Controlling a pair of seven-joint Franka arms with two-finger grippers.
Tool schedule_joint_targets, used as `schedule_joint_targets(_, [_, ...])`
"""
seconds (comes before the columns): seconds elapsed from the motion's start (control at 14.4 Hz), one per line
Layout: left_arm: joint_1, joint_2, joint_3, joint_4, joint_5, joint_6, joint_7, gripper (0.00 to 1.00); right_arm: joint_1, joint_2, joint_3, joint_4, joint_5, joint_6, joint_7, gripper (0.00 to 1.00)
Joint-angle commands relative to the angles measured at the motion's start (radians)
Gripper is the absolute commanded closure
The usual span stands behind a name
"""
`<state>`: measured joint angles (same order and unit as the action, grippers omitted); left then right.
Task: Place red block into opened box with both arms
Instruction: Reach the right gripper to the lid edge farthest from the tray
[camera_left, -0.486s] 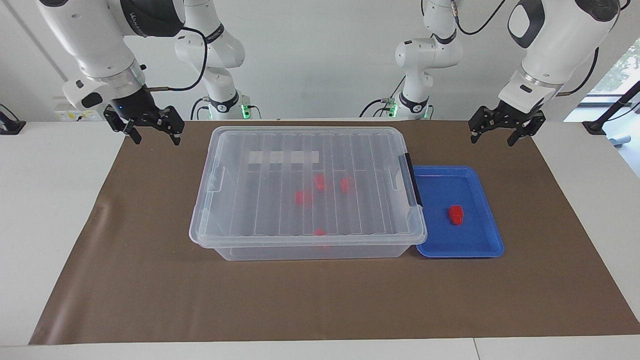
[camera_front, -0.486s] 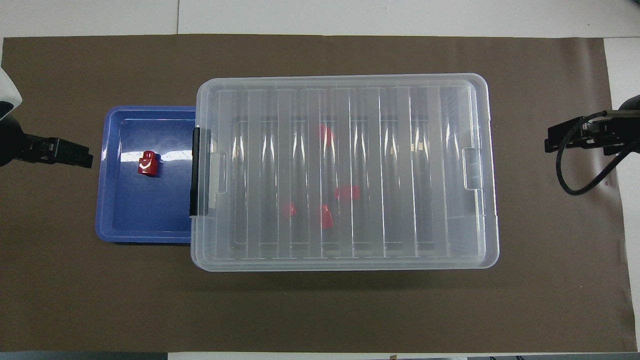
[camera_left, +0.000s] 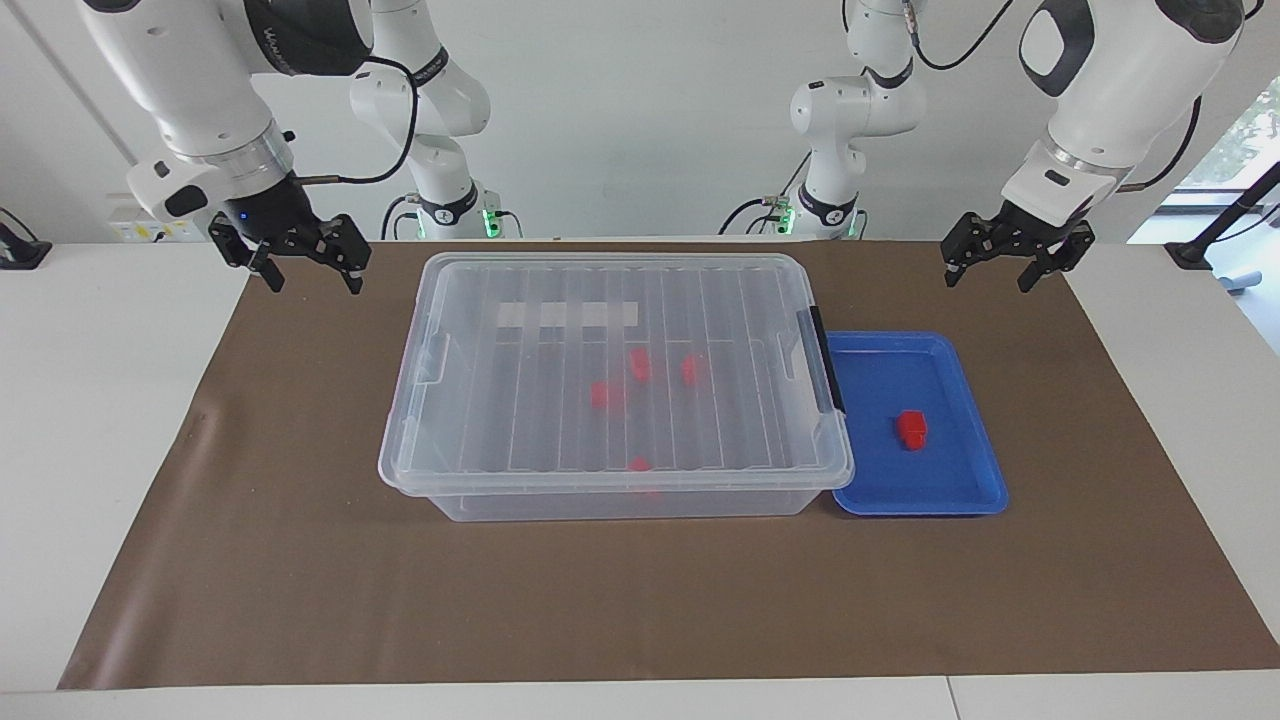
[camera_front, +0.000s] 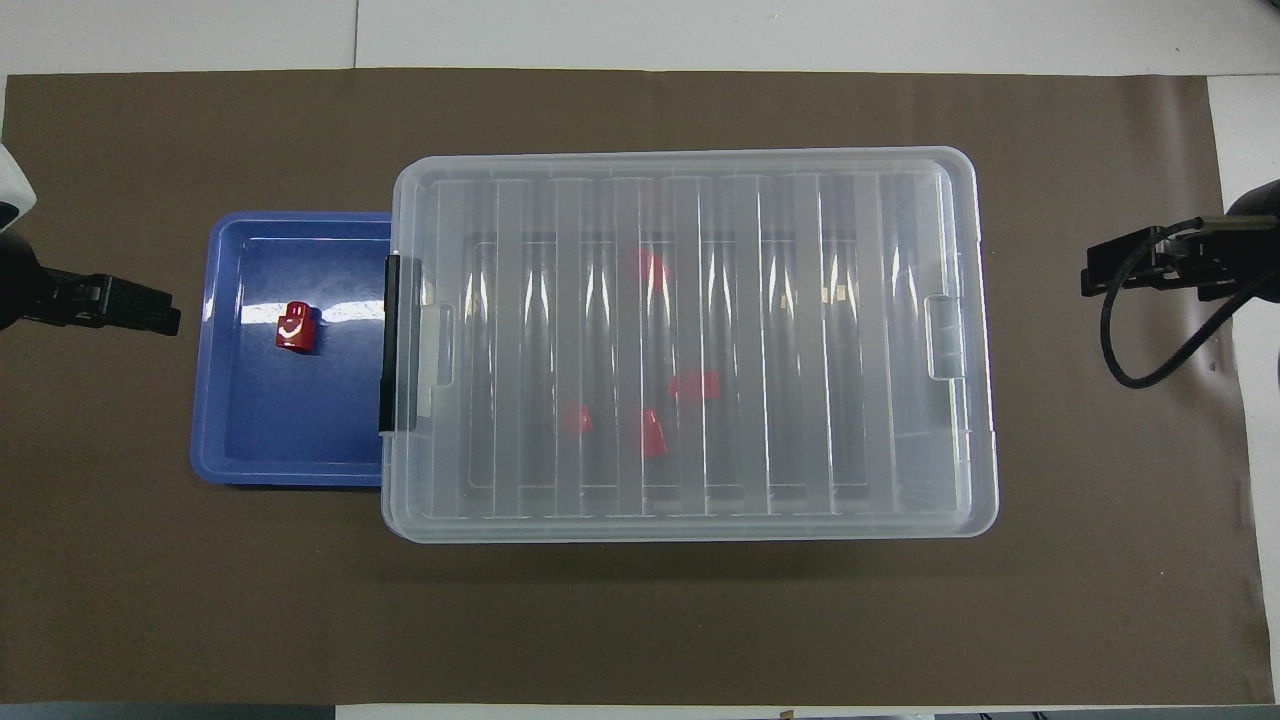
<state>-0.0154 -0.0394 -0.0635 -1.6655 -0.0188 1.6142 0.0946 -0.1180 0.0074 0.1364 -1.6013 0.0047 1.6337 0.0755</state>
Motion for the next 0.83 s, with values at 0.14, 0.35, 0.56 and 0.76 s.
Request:
schedule_joint_targets(0.14, [0.011, 0.001, -0.002, 0.01, -0.015, -0.017, 0.01, 0.0, 0.035, -0.046, 0.012, -0.172, 0.05, 0.198, 0.072, 0.0])
schedule_joint_targets(0.35, [0.011, 0.001, -0.004, 0.01, -0.015, -0.017, 0.01, 0.0, 0.064, -0.035, 0.012, -0.261, 0.055, 0.3, 0.075, 0.0])
schedule_joint_targets(0.56, [0.011, 0.001, -0.002, 0.01, -0.015, -0.017, 0.01, 0.0, 0.064, -0.02, 0.011, -0.319, 0.055, 0.359, 0.064, 0.0])
schedule_joint_targets(0.76, [0.011, 0.001, -0.004, 0.01, -0.015, -0.017, 0.01, 0.0, 0.063, -0.006, 0.011, -0.344, 0.055, 0.389, 0.056, 0.0])
